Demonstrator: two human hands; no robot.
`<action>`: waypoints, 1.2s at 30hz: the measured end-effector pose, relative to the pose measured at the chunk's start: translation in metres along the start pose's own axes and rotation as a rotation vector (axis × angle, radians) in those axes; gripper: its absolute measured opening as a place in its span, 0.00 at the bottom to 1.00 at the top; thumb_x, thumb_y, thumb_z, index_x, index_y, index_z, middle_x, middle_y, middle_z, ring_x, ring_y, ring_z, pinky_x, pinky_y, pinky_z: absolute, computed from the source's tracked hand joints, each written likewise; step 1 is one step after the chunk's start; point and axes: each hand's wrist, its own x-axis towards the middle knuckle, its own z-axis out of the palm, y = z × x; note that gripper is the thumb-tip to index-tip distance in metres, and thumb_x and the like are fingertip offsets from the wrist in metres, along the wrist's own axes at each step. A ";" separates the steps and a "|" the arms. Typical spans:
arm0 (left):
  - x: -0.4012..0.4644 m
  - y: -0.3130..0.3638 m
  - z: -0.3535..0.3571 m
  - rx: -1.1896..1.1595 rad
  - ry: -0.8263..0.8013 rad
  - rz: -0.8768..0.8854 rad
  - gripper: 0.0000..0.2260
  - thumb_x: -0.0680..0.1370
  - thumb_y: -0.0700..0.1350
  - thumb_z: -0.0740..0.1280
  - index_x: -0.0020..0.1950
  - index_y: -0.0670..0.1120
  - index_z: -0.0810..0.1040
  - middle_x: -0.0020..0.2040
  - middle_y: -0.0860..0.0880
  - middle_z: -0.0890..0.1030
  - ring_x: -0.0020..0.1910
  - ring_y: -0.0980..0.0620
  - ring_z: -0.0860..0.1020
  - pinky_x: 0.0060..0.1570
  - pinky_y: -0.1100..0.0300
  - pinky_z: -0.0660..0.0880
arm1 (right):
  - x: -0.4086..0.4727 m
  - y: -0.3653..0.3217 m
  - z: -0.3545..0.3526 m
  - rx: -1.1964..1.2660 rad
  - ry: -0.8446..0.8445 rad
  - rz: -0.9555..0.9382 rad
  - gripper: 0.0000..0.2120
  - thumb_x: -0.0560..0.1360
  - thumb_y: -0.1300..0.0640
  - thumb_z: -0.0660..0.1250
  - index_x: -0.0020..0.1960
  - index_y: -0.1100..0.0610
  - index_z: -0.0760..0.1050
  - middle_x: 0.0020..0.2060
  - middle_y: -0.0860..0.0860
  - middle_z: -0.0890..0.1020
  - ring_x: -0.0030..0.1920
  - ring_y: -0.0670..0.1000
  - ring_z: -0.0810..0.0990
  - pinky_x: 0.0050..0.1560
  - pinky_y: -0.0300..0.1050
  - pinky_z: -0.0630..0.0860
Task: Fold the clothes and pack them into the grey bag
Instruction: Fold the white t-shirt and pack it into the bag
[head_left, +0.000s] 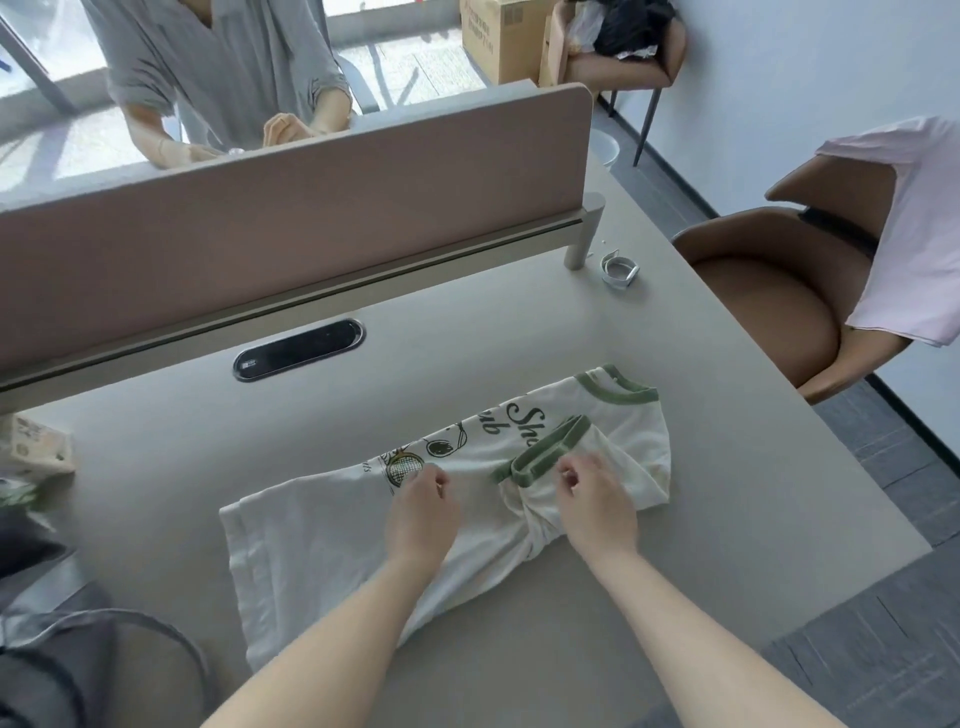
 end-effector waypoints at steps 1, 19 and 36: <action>0.006 -0.014 -0.014 0.071 -0.001 0.039 0.10 0.77 0.39 0.58 0.53 0.48 0.77 0.54 0.48 0.77 0.54 0.44 0.75 0.52 0.53 0.73 | -0.012 -0.017 0.012 0.009 -0.086 -0.073 0.03 0.77 0.58 0.63 0.50 0.54 0.76 0.45 0.47 0.77 0.44 0.51 0.76 0.41 0.47 0.72; -0.019 -0.185 -0.133 0.629 -0.280 0.295 0.28 0.76 0.48 0.58 0.74 0.64 0.55 0.63 0.67 0.68 0.59 0.47 0.78 0.48 0.56 0.73 | -0.182 -0.101 0.137 -0.427 -0.313 -0.325 0.08 0.60 0.46 0.56 0.32 0.44 0.74 0.30 0.40 0.73 0.30 0.44 0.77 0.32 0.37 0.75; -0.024 -0.191 -0.140 0.430 -0.338 0.087 0.02 0.71 0.45 0.62 0.39 0.49 0.71 0.41 0.49 0.78 0.42 0.46 0.76 0.37 0.59 0.68 | -0.258 -0.135 0.165 -0.584 -0.429 -0.253 0.22 0.41 0.48 0.77 0.33 0.50 0.76 0.31 0.49 0.76 0.28 0.52 0.75 0.32 0.43 0.71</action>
